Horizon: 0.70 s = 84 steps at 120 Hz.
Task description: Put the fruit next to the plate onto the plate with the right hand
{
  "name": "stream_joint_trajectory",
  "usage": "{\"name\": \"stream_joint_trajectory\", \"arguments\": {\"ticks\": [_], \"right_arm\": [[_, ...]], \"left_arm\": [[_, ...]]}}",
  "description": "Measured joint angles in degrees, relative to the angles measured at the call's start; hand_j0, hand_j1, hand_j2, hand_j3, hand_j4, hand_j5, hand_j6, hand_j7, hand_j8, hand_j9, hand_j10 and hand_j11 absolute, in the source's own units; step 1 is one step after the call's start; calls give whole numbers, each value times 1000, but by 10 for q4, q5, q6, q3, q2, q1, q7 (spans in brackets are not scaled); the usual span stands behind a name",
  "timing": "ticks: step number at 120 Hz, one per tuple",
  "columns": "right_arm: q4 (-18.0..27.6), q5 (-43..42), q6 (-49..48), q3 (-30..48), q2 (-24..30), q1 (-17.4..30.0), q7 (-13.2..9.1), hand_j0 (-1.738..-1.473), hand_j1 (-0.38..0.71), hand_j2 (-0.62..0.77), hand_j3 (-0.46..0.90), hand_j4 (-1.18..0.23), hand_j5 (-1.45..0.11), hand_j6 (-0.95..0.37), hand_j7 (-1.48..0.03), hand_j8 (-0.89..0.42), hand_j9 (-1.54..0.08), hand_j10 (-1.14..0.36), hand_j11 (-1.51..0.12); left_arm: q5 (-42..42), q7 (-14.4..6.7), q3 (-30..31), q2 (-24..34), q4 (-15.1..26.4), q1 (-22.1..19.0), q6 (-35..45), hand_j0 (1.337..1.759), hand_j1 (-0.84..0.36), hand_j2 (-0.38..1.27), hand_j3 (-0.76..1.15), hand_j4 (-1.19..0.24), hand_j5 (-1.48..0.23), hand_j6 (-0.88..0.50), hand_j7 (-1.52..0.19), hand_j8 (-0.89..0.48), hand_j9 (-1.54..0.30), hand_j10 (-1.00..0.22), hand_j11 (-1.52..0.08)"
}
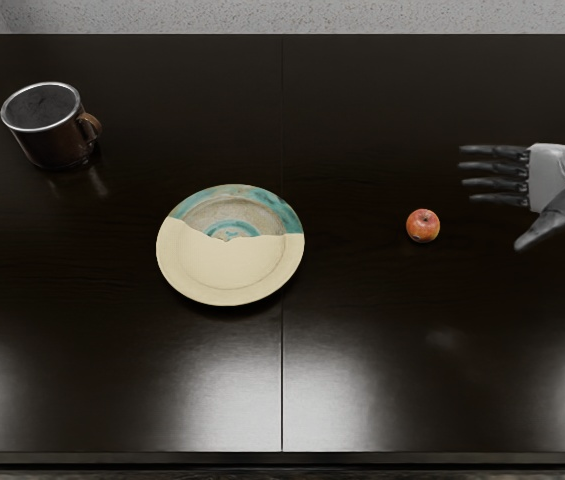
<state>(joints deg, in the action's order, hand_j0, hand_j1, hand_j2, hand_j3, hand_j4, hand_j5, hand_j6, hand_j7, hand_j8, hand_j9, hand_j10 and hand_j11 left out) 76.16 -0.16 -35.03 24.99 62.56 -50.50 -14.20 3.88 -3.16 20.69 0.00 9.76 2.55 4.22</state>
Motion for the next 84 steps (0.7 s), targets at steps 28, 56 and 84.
{"name": "stream_joint_trajectory", "arguments": {"ticks": [28,56,84], "right_arm": [[1,-97,0,7,-81,-56,-108,-1658,-302,-7,0,-40,-52,-40,-52,-40,-52,-40,-52],[102,-398,213,23,-147,-103,-164,-1658,-305,-7,0,-39,-49,-40,-49,-40,-49,-39,-49],[84,-577,351,-15,-209,-52,-177,-1658,-266,-13,0,-73,-92,-74,-91,-74,-91,-73,-91]], "left_arm": [[0,0,0,0,0,1,0,1658,69,47,0,-234,-304,-234,-304,-234,-304,-234,-304],[0,0,0,0,0,1,0,1658,69,47,0,-234,-304,-234,-304,-234,-304,-234,-304],[0,0,0,0,0,0,0,1658,69,47,0,-234,-304,-234,-304,-234,-304,-234,-304]]}}
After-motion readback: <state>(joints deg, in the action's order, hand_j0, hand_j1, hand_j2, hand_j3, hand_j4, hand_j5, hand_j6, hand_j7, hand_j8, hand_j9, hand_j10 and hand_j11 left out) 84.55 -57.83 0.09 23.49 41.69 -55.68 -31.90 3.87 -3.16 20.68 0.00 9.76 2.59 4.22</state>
